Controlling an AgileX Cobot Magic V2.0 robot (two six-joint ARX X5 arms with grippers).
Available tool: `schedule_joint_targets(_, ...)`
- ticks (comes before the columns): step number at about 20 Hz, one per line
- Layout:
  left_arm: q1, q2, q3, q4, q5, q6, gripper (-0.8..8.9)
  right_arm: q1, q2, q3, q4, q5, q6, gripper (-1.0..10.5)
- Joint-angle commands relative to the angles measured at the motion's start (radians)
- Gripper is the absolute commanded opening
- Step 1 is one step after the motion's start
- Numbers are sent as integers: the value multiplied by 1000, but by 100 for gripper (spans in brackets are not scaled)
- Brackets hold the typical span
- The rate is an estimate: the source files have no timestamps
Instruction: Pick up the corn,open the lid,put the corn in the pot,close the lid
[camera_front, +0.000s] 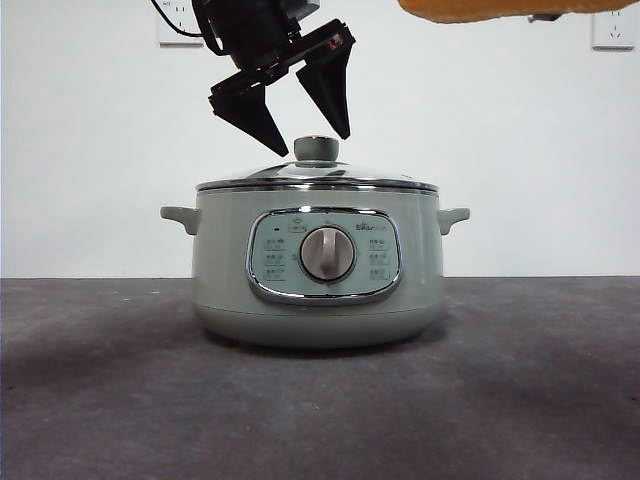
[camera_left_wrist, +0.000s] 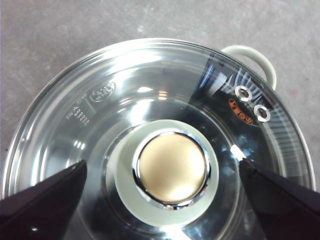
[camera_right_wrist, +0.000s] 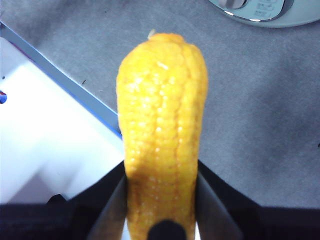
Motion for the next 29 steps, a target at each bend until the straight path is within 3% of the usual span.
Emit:
schedule_joint_targets(1,-7,18,0,9,-10,30,587,2,0,2,3,2,10,-8)
schedule_joint_targets(3,-7,23,0,2,-9,39,476,2,0,2,3,2,10,-8)
schedule_joint_targets(7,-7,30,-1,-8,-3,82,455,2,0,2,3,2,10,-8)
schedule_joint_targets(10,-7,30,-1,10,-2,85,309,2,0,2,3,2,10,-8)
schedule_joint_targets(15,-7,56,-1,24,-2,88,266,2,0,2,2,2,10,-8)
schedule_joint_targets(19,-7,60,-1,47,-2,88,4,2,0,2,2,2,10,-7)
schedule_joint_targets(24,-7,53,0,55,-2,84,-12,2,0,2,3,3,2,-8)
schedule_joint_targets(29,-5,-5,0,64,-2,86,-13,1,0,2,19,56,1,-8)
